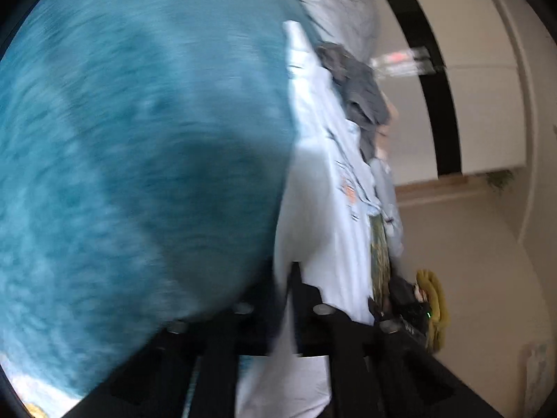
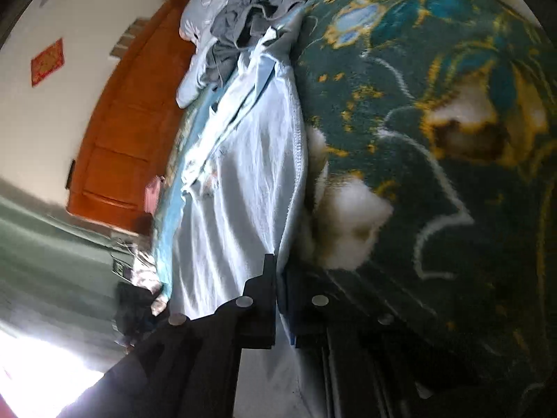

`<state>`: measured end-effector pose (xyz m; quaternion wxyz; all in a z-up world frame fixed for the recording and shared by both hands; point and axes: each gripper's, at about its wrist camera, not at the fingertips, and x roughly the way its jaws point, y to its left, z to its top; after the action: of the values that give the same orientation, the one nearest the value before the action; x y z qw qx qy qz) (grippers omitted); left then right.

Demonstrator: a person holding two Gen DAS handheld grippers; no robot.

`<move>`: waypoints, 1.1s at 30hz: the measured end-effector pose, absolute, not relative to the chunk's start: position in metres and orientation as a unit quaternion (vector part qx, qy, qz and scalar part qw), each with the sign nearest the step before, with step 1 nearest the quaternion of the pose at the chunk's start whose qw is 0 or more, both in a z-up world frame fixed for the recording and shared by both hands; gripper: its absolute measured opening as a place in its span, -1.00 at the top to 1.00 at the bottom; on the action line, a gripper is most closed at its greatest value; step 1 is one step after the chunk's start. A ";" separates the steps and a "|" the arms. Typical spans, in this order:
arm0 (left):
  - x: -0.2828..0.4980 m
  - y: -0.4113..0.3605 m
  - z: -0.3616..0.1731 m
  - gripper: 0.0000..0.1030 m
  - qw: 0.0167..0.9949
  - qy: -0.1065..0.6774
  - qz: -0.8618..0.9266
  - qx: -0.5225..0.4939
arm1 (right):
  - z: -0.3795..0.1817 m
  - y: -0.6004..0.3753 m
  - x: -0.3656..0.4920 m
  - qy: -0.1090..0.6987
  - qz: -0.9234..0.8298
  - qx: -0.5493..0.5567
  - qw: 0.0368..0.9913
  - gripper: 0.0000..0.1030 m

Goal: Fold clothes

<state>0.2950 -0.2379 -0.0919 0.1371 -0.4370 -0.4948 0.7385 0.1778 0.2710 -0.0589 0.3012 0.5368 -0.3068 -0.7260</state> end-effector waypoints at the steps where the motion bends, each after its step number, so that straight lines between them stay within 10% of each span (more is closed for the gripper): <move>1: 0.298 -0.239 -0.091 0.94 0.130 -0.495 0.742 -0.433 | -0.057 0.271 0.179 -0.302 -0.729 0.536 0.300 0.92; 33: 0.349 -0.213 -0.079 0.92 0.128 -0.401 0.774 -0.472 | -0.063 0.313 0.246 -0.372 -0.691 0.551 0.282 0.95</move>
<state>0.3492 -0.2130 -0.0787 0.1282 -0.4723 -0.4015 0.7742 0.2459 0.3132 -0.0634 0.2820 0.5515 -0.3721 -0.6913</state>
